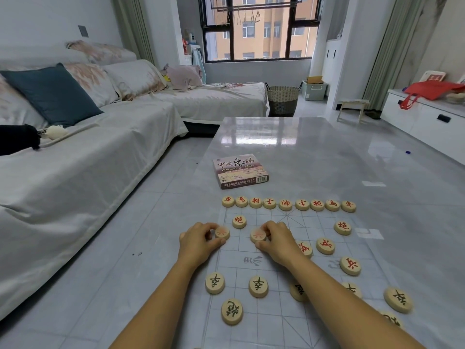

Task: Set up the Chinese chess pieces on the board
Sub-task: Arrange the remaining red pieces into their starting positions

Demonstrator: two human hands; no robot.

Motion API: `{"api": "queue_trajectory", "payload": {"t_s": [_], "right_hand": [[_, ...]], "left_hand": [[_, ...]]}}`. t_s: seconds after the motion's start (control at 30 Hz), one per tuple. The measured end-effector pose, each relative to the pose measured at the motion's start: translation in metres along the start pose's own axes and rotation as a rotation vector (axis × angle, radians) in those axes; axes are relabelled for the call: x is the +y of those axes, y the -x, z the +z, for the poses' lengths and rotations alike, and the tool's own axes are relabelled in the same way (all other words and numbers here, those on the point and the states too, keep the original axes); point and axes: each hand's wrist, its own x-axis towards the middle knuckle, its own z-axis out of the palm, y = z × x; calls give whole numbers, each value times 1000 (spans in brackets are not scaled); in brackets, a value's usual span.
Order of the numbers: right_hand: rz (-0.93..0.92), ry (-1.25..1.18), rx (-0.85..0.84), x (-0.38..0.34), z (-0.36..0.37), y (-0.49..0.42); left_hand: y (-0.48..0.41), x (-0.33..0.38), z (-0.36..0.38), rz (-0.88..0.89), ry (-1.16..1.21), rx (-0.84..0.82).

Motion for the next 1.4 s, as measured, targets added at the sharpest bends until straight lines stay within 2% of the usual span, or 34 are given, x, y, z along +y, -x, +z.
{"api": "queue_trajectory", "payload": {"t_s": [0.17,0.27,0.4,0.5,0.63,0.77,1.0,1.27,1.4], "right_hand": [[-1,7,11,-3,0,2],[-7,-108,-2,-2,-8,7],[-56,-217,112,11,-40,13],[-35,-145,117,33,-68,20],[17,20,28,60,-86,32],[-37,244,-40,67,-81,40],[-124,589,133,60,-60,38],[-146,502,-39,52,-65,20],[-67,377,34,56,-59,17]], "left_hand": [[1,1,-1,-8,12,-2],[3,2,-2,-27,35,0],[4,4,-3,-57,96,13],[5,5,-5,-70,119,19],[7,6,-6,-76,137,14],[7,6,-5,-82,144,20],[8,7,-3,-79,131,21],[7,5,-3,-78,128,17],[6,3,-1,-72,127,19]]}}
